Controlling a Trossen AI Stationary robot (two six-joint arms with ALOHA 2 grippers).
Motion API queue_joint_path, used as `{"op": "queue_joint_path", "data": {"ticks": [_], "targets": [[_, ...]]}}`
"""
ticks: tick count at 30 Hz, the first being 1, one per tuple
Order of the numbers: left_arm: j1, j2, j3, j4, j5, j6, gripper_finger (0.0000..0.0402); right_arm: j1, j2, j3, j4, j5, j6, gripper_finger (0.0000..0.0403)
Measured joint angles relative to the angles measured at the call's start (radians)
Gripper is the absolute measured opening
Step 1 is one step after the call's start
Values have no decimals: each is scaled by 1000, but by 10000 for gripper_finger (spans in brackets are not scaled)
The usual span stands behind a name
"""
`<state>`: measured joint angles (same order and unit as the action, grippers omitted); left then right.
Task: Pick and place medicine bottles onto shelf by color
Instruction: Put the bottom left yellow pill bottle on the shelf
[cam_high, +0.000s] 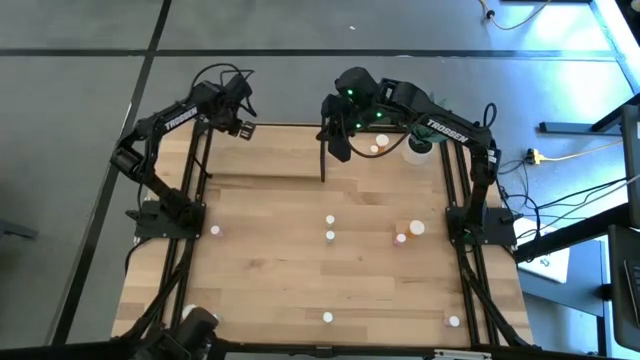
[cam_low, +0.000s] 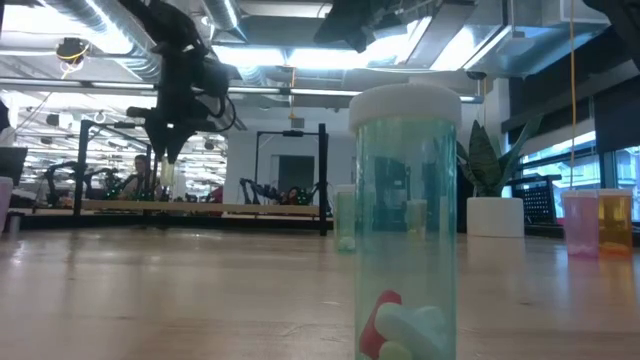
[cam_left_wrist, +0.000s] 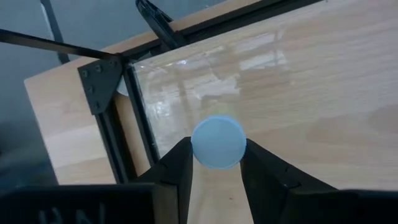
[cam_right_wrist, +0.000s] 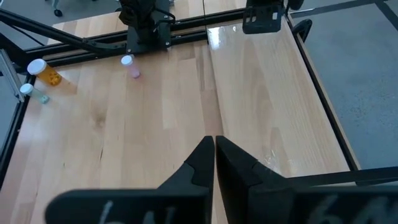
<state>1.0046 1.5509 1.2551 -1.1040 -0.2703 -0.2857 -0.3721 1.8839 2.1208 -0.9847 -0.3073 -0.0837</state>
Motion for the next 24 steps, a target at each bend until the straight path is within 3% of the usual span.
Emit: {"op": "queue_joint_path", "data": {"ticks": [24], "targets": [[29,-1,-71,78,7,8,105,0,0,0,0,0,0,19]]}}
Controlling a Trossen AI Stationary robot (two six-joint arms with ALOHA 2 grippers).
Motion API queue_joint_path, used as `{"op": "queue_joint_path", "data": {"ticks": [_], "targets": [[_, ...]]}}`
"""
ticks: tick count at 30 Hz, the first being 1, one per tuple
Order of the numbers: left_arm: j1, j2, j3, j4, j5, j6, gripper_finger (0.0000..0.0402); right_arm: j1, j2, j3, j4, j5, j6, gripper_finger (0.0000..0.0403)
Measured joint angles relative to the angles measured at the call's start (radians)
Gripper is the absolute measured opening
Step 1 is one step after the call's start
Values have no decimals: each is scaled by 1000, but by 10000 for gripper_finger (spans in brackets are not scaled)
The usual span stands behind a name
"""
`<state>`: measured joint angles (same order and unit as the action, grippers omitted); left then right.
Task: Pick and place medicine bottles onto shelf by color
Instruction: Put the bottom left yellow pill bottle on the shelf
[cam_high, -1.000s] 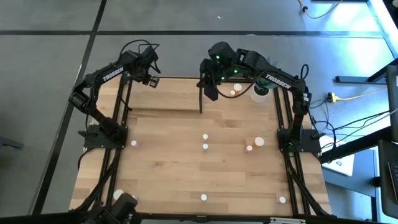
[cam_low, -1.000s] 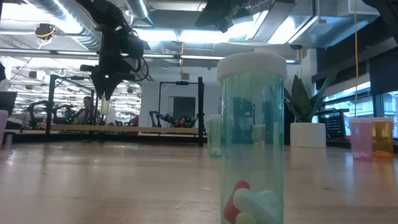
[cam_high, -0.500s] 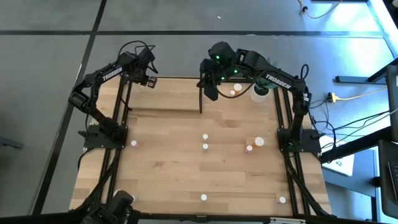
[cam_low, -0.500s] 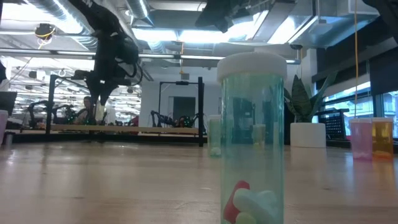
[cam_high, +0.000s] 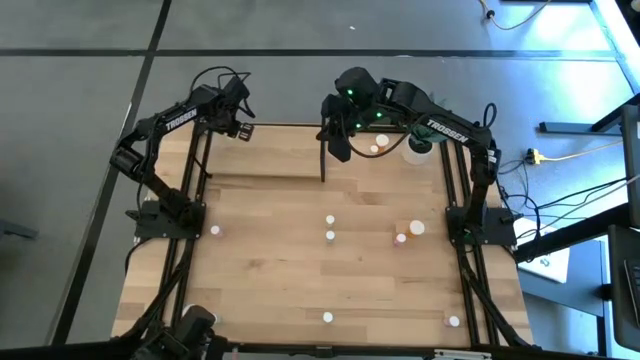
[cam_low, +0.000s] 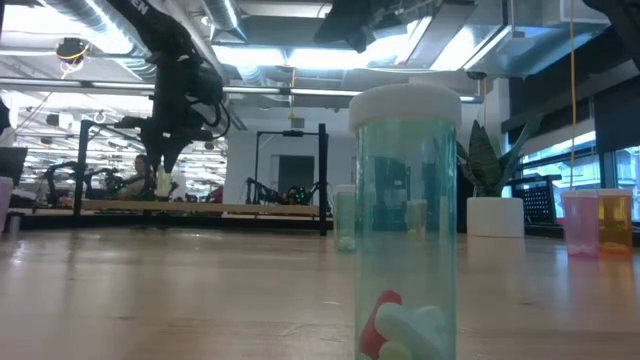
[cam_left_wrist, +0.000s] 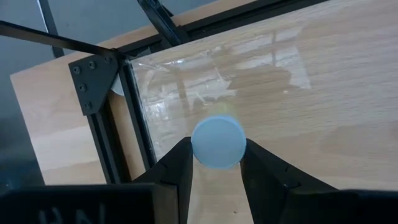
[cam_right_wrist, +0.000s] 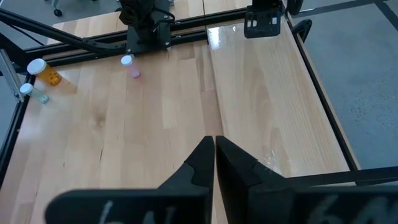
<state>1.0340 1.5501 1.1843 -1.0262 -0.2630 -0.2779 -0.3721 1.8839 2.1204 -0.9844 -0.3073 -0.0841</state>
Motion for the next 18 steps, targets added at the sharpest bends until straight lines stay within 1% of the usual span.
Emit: {"op": "queue_joint_path", "data": {"ticks": [18], "targets": [[18,1,0,9,0,-68,105,0,0,0,0,0,1,19]]}}
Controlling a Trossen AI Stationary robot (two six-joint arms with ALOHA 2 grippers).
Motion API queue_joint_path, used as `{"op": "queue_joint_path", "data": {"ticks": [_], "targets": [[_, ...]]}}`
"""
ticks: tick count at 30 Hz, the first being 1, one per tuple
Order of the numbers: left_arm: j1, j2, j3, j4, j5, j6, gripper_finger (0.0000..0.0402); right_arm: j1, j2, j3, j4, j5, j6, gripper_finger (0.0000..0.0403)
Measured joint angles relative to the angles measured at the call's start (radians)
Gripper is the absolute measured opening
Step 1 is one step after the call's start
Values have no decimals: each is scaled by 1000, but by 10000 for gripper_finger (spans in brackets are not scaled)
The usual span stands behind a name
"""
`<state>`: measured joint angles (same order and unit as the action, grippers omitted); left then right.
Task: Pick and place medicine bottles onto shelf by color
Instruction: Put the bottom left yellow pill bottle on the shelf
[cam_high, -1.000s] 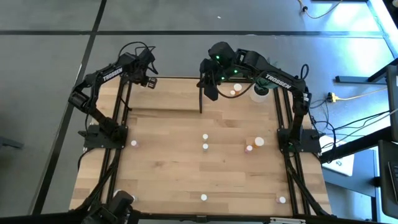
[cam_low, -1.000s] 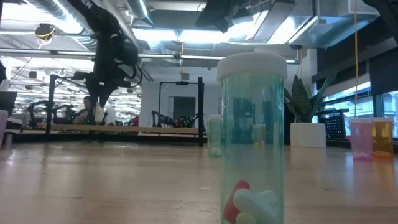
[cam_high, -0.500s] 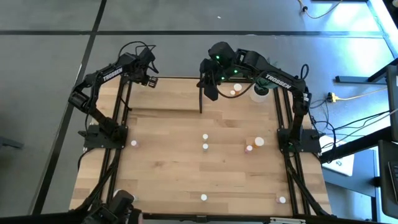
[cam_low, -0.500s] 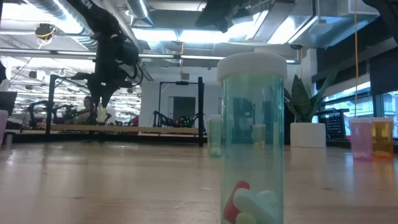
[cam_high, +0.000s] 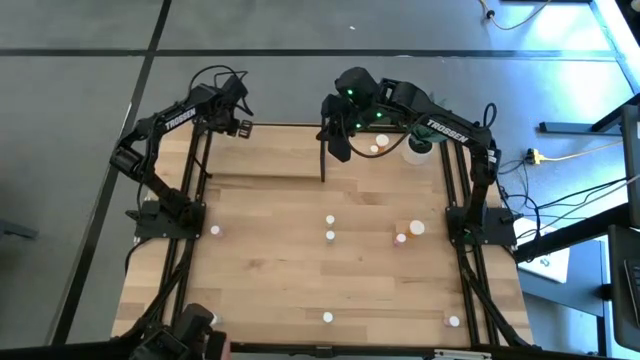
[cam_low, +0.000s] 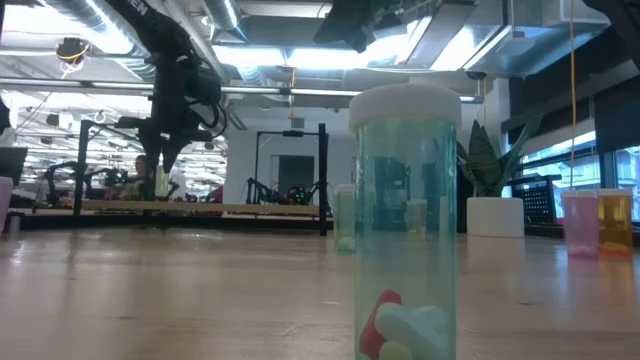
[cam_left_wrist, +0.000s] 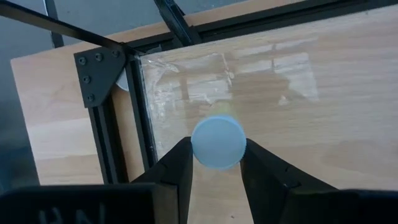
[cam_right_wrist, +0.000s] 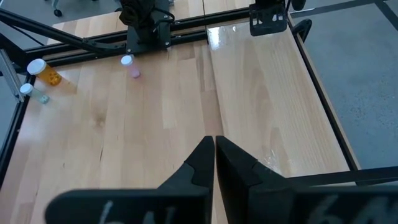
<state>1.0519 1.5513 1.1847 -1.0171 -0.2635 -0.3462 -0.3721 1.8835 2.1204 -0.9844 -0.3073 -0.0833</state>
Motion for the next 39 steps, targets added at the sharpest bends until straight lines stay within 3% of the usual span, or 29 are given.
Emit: {"op": "queue_joint_path", "data": {"ticks": [11,33,39], "targets": [[0,0,0,11,13,-13,105,0,0,0,0,0,-1,19],[0,1,0,34,159,404,105,0,0,0,0,0,-1,19],[26,1,0,21,150,382,105,0,0,0,0,0,-1,19]]}}
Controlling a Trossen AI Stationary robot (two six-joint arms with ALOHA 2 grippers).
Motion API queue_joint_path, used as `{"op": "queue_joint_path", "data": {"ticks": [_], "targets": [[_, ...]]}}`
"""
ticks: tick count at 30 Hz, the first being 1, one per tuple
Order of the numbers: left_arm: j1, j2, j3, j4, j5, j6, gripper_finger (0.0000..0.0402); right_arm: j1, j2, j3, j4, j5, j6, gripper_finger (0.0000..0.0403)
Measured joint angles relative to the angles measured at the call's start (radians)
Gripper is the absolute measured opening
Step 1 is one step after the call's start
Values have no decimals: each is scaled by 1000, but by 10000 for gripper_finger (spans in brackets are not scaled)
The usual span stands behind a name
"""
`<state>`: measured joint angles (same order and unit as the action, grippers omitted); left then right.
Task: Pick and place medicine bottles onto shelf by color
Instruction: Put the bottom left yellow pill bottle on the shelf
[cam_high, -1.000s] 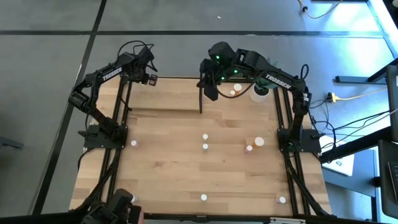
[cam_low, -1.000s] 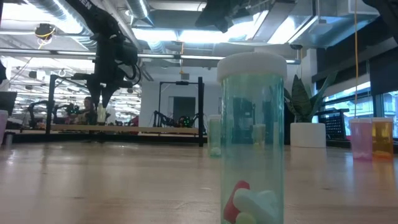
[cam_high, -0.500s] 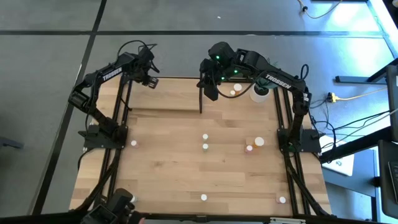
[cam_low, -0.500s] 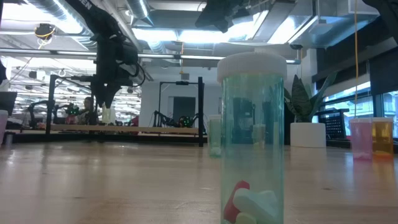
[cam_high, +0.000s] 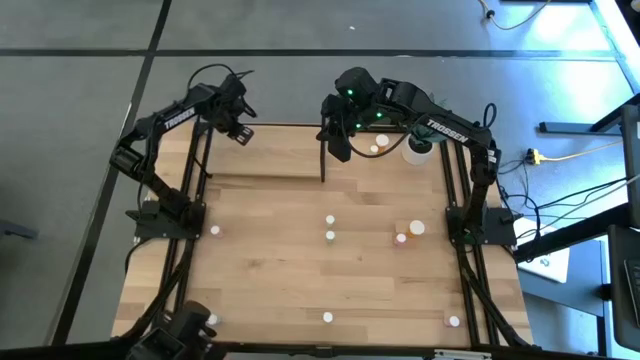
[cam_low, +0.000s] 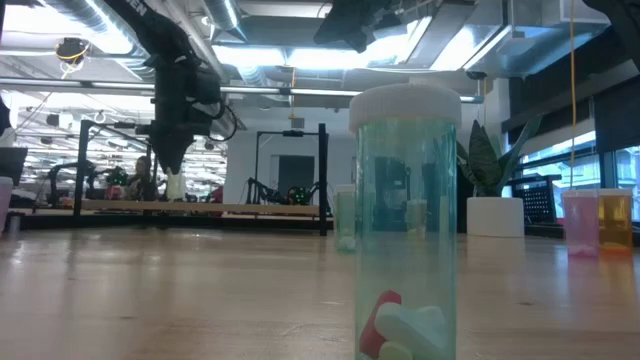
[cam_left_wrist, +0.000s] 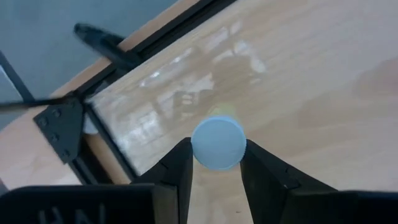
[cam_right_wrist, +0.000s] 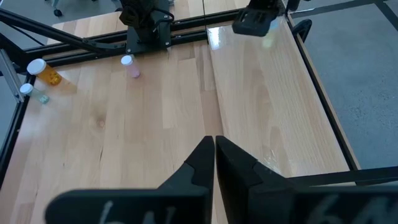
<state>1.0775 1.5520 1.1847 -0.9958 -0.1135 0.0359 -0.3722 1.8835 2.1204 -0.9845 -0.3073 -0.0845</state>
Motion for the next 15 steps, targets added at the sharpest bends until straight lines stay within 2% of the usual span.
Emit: {"op": "queue_joint_path", "data": {"ticks": [15], "targets": [[33,0,0,1,-18,-106,105,0,0,0,0,0,2,19]]}}
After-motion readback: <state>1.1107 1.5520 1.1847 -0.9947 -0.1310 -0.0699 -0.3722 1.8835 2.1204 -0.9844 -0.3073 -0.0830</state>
